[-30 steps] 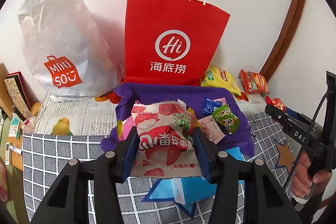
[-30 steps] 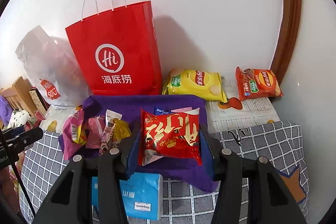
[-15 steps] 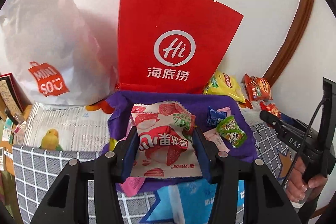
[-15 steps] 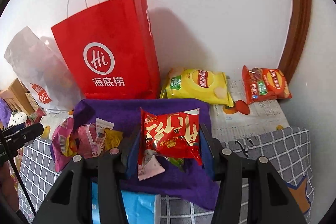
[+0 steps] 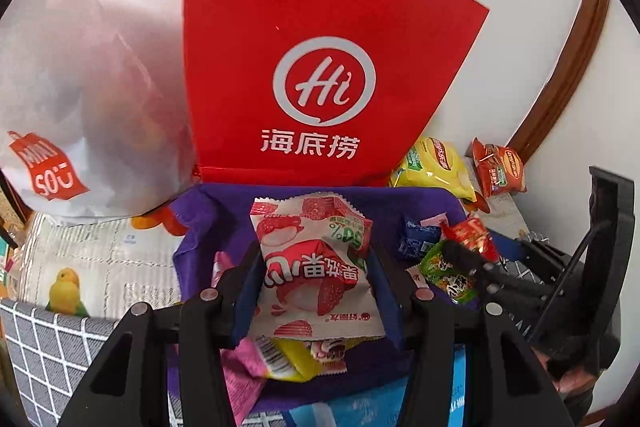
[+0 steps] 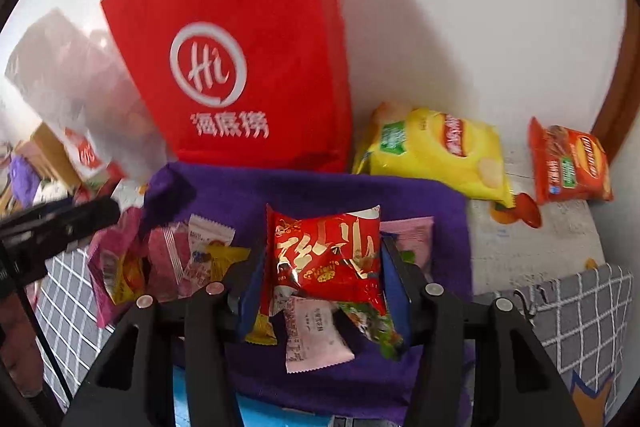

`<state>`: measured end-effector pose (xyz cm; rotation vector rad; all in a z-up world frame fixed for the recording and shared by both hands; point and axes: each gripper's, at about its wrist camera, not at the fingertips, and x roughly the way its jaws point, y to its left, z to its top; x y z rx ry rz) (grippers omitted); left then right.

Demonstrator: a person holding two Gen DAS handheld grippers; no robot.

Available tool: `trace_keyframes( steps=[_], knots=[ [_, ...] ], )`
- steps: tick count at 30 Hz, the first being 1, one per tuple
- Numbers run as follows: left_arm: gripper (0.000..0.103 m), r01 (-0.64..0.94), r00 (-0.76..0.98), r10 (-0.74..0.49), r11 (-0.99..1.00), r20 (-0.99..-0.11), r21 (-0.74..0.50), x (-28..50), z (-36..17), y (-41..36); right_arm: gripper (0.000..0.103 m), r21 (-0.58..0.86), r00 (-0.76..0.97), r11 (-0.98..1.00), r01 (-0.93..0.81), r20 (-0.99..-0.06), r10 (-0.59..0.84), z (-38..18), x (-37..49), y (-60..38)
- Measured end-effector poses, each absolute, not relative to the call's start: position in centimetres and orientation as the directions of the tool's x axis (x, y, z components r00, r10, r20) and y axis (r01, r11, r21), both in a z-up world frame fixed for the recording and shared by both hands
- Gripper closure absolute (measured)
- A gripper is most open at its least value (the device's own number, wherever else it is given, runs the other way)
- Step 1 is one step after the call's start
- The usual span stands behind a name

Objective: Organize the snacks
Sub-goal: 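Carry the strawberry bag with left tool while right tool carries red packet to towel, then open both tools to drop the strawberry bag and red packet onto the towel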

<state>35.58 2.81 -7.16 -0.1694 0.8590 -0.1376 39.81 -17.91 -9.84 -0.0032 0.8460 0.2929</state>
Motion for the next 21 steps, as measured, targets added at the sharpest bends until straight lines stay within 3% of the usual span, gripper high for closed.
trace_keyframes(
  steps=[16,21],
  knots=[
    [0.053,0.053,0.571,-0.209,0.974,-0.794,-0.218,38.5,-11.0,1.8,0.048,0.090,0.599,0.966,-0.241,-0.770,0.221,-12.5,41.0,-18.2],
    [0.051,0.049,0.565,-0.207,0.975,-0.799,-0.218,38.7,-11.3,1.6,0.040,0.090,0.598,0.970,-0.226,-0.773,0.212,-12.6,41.1,-18.5]
  ],
)
